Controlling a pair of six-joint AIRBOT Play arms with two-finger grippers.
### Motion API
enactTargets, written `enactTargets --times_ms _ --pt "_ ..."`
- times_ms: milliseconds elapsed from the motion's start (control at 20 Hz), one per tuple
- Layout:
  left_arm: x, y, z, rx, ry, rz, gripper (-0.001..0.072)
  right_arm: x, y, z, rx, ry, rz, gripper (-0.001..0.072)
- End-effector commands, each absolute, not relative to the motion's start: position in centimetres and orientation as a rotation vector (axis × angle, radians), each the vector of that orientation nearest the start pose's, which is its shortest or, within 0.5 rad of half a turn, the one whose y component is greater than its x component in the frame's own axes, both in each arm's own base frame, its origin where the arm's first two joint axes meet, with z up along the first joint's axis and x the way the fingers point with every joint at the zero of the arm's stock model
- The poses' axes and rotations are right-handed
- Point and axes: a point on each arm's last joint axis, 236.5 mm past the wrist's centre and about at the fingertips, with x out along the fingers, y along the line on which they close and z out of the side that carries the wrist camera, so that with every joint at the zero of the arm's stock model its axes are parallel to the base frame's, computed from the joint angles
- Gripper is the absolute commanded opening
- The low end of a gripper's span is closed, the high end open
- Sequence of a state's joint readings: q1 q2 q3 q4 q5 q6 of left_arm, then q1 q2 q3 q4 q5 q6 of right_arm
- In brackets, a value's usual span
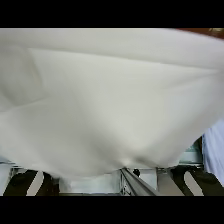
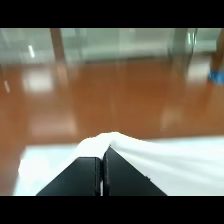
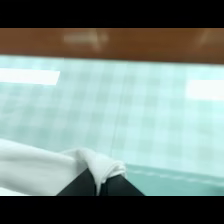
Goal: Fold the shirts.
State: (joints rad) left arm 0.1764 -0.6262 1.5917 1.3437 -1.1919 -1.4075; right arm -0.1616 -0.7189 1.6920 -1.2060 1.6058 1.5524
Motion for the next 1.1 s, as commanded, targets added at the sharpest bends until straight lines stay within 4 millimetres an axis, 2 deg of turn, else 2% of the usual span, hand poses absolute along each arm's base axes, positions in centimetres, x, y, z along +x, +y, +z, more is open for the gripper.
enactTargets --times_ms 0,150,300,450,600,700,800,900,1050 --pt "31.7 0.2 32.0 -0.014 0.444 -0.053 0.0025 28.5 4.4 27.8 0.219 0.705 0.208 0.0026" --pt "37.9 0.4 24.2 -0.098 0.578 -0.074 0.0025 34.6 3.5 21.8 0.275 0.779 0.191 0.0026" --pt "43.8 0.5 17.7 -0.194 0.669 -0.082 0.0025 42.0 2.8 16.7 0.361 0.805 0.183 0.0025" --pt "49.0 1.3 12.9 -0.357 0.674 -0.026 0.0025 48.5 2.4 11.1 0.469 0.864 0.172 0.0025" --pt "52.4 0.9 8.4 -0.468 0.732 -0.02 0.0025 53.7 3.0 7.6 0.562 0.915 0.199 0.0025" --pt "53.5 0.0 5.7 -0.526 0.78 -0.031 0.0025 55.9 3.6 5.7 0.631 0.942 0.221 0.0025" --pt "53.8 -1.3 3.2 -0.583 0.831 -0.047 0.0026 56.9 4.1 3.8 0.692 0.974 0.225 0.0025" --pt "53.5 -2.8 1.5 -0.594 0.887 -0.068 0.0026 56.8 4.3 2.3 0.708 1.017 0.224 0.0026" --pt "52.5 -3.6 0.7 -0.584 0.944 -0.095 0.0026 55.8 4.4 2.0 0.693 1.061 0.25 0.0026"
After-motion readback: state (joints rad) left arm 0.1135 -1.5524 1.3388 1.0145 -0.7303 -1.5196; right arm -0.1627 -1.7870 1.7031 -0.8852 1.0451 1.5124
